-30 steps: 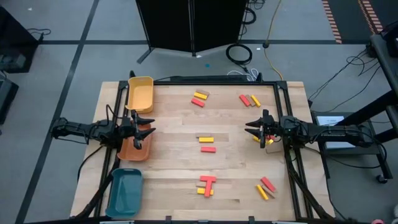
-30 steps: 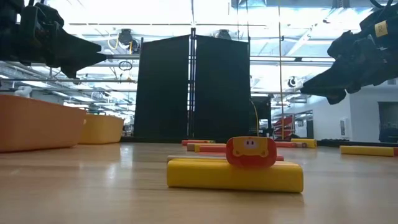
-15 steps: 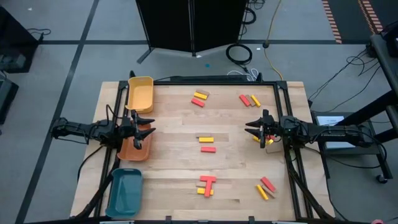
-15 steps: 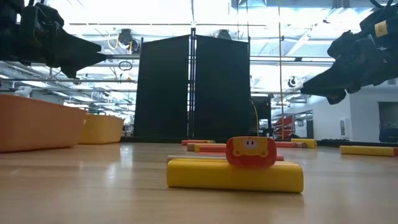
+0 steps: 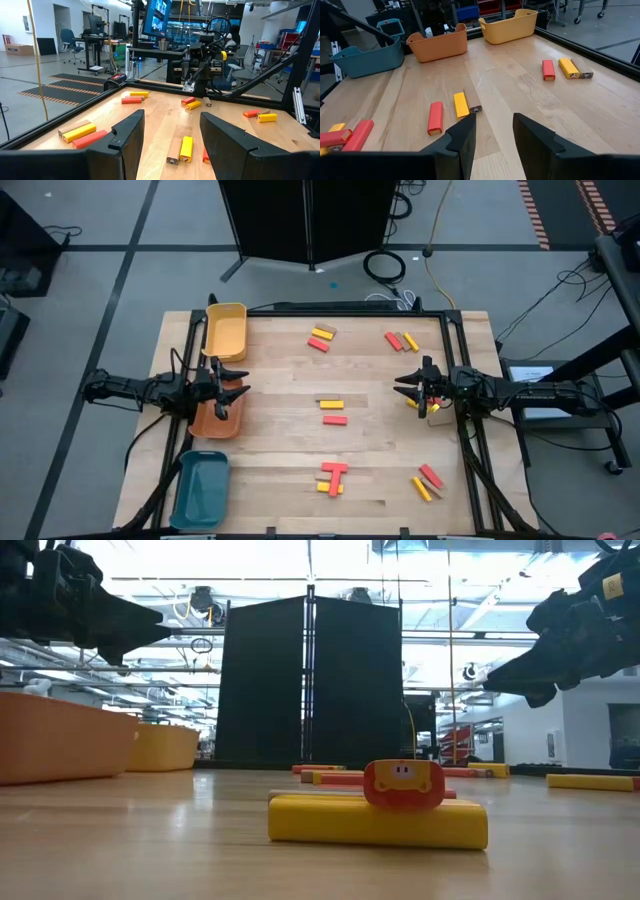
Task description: Sort blocks
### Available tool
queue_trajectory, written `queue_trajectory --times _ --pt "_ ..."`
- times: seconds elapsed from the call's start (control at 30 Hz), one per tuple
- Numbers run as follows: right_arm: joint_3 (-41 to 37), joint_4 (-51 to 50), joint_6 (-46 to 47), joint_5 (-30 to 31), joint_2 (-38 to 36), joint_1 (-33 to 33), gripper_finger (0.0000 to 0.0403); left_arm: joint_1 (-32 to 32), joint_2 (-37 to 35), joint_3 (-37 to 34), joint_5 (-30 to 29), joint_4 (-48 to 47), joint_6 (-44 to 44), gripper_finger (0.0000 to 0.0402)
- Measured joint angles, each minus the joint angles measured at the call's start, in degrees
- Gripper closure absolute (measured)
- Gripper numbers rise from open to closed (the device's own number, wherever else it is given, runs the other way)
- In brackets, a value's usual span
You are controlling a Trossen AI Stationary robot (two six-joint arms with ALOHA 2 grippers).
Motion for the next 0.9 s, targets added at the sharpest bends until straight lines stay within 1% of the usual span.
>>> queue_trajectory --times 0.67,0.77,0.9 --pt "0.01 0.51 -0.67 0.1 0.02 -0.01 0.028 0.0 0.0 0.02 -0.02 0.0 0.0 0.0212" --pt "-0.01 6.08 -3.42 0.61 0.04 -0.01 0.028 0.0 0.0 0.01 -0.01 0.0 0.0 0.0212" --pt "0.01 12.64 -2.28 -0.04 0.0 -0.01 0.028 0.0 0.0 0.02 0.0 0.0 0.0 0.0212"
